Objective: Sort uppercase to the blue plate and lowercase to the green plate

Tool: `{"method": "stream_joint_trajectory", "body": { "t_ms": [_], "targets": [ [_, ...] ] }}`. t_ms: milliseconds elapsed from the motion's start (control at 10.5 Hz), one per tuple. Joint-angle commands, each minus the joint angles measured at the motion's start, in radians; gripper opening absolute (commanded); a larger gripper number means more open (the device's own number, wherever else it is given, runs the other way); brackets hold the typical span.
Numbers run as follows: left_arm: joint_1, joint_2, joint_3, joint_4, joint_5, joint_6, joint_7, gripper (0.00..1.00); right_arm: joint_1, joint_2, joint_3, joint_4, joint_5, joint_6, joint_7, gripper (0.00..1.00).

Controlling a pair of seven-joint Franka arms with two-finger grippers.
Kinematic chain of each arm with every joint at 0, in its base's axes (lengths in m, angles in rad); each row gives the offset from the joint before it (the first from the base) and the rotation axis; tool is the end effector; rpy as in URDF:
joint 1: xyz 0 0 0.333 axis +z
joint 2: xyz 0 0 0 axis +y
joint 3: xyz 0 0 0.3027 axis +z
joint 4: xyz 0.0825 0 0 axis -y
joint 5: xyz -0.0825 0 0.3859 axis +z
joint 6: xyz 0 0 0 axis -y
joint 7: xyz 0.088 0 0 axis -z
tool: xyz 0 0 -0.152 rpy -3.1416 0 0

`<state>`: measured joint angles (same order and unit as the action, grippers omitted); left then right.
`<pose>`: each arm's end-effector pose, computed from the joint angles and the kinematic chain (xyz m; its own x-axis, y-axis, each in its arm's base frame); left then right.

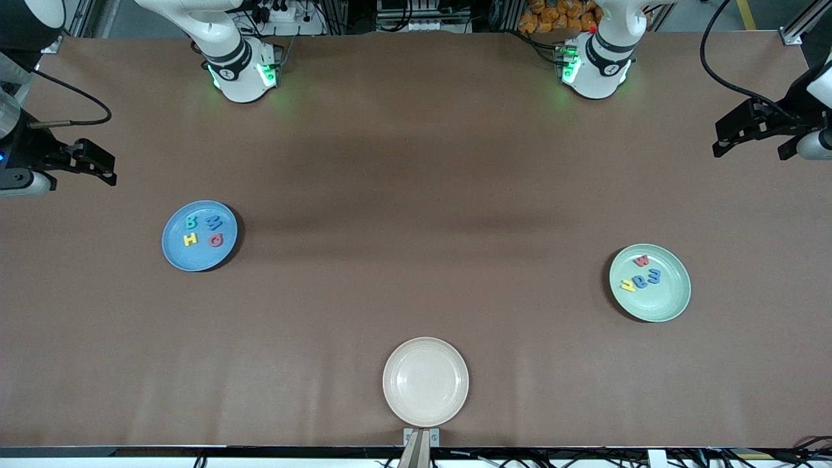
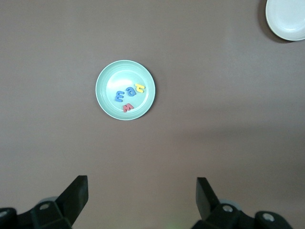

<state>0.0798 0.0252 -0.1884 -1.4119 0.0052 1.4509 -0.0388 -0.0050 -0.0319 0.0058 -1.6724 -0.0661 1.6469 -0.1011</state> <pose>0.5485 -0.0576 0.6162 0.9975 -0.0690 0.0142 -0.0690 -0.9976 0.0001 0.5525 -0.0091 0.5425 0.9943 0.1065 -0.0005 0.1063 -0.9921 0.0664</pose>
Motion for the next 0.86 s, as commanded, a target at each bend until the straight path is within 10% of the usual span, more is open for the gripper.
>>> {"method": "stream_joint_trajectory", "body": {
  "t_ms": [0, 765],
  "targets": [
    [0.000, 0.005, 0.006, 0.019, -0.017, -0.018, 0.020, 1.00, 0.002, -0.022, -0.003, -0.021, -0.001, -0.002, 0.008, 1.00],
    [-0.006, 0.007, 0.004, 0.019, -0.019, -0.018, 0.014, 1.00, 0.002, -0.022, -0.003, -0.021, -0.001, -0.002, 0.001, 1.00]
  ]
}}
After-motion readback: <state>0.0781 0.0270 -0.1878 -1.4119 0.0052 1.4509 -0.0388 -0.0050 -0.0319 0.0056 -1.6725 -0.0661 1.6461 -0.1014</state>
